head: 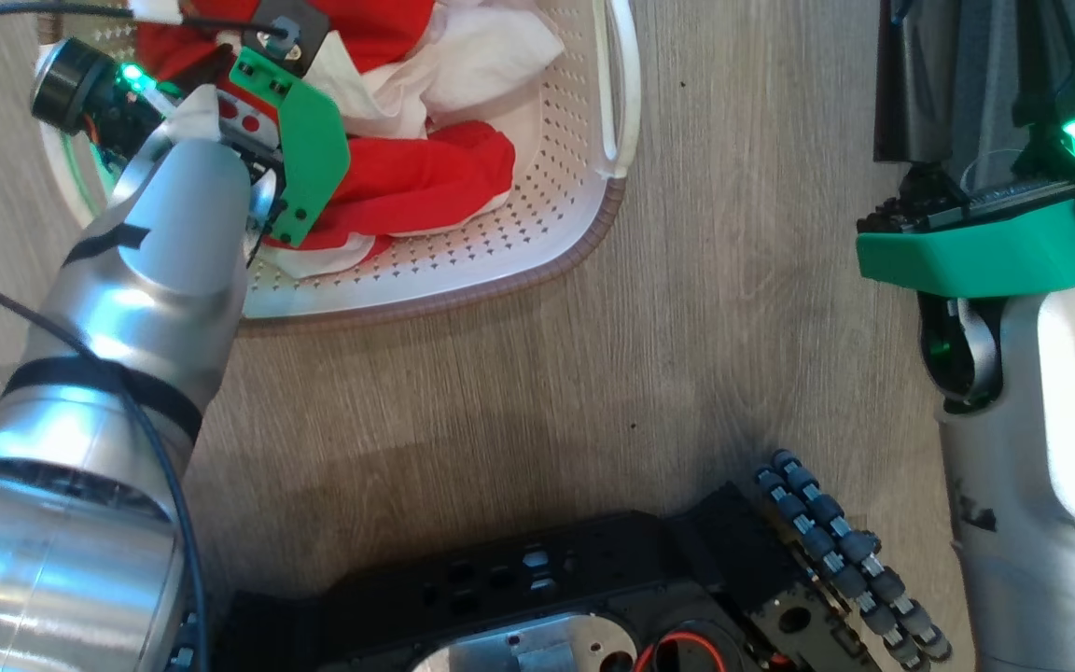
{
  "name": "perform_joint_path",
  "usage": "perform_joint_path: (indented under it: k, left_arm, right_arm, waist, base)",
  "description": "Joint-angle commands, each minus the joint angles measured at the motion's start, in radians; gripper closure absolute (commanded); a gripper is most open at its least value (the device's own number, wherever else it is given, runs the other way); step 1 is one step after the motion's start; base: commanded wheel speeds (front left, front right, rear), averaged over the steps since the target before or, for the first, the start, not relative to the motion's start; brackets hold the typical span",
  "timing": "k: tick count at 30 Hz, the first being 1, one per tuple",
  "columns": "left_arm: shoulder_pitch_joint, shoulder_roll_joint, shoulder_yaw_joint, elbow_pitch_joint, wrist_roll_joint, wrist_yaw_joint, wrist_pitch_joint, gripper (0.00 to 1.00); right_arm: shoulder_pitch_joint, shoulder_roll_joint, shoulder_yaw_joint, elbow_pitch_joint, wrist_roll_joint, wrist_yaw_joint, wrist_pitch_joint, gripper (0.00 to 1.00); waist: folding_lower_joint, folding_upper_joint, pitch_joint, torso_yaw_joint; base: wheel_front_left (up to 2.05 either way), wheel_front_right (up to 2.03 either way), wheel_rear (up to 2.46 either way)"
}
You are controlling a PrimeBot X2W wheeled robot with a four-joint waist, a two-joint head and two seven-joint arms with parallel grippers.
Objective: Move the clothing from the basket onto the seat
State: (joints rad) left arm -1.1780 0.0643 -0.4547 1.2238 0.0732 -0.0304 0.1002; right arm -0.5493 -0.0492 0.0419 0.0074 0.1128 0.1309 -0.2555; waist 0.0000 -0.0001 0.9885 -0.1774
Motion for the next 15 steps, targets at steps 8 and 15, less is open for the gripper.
perform_joint_path:
  k: [8,15]
  left_arm:
    - [-0.031,0.033,-0.023,0.021,0.018,-0.006,0.029,0.0]
    - [-0.025,0.035,-0.055,0.041,0.024,-0.027,0.049,1.0]
  right_arm:
    - [0.023,-0.001,0.031,-0.031,0.026,0.0,-0.006,0.0]
    - [0.023,-0.001,0.041,-0.026,0.046,0.0,-0.006,0.0]
  waist:
    - [0.0,0.0001,0.022,-0.007]
    - [0.0,0.0001,0.026,-0.024]
  base:
    - [0.0,0.0,0.0]
    - [0.0,0.0,0.0]
